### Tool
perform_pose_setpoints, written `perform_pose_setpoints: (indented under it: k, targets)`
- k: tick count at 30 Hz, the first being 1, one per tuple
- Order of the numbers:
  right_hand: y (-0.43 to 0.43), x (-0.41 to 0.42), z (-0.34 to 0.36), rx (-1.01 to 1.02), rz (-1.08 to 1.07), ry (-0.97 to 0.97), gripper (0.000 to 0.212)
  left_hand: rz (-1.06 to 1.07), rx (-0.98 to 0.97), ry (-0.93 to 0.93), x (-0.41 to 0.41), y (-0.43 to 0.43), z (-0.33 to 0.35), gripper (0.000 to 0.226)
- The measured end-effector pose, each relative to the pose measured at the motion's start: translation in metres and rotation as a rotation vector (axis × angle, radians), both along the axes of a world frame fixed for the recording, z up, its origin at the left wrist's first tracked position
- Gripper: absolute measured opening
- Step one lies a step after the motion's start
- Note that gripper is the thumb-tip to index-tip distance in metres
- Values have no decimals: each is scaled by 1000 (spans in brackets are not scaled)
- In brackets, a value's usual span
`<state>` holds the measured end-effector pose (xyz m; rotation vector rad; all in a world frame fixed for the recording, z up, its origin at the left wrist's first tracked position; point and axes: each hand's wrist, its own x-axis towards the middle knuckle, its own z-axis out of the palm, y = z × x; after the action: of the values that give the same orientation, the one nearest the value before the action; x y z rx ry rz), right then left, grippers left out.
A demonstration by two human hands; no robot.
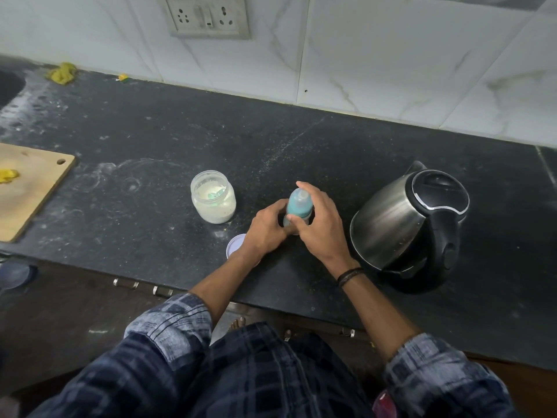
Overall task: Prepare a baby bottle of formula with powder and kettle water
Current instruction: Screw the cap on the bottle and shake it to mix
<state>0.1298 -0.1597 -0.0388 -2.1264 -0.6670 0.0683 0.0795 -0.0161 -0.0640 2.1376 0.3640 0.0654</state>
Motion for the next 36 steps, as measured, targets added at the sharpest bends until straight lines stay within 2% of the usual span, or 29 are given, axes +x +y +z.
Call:
perform_pose_setpoints:
  k: [13,19,28,33,36]
  targets:
    - [12,0,-1,22,-147,9,81,2,48,-35,1,-2,-3,33]
    - [18,-5,-4,46,-216,-20,80,29,56,-49,1,-4,-6,29]
    - [21,-8,-9,66,-252,-55,76,31,60,-64,0,-5,-9,34]
    - [13,-5,-8,53,-171,-23,79,-10,24,-21,4,4,-5,44]
    - [5,-4,-8,12,-91,-47,73,-60,44,0,8,10,-3,47]
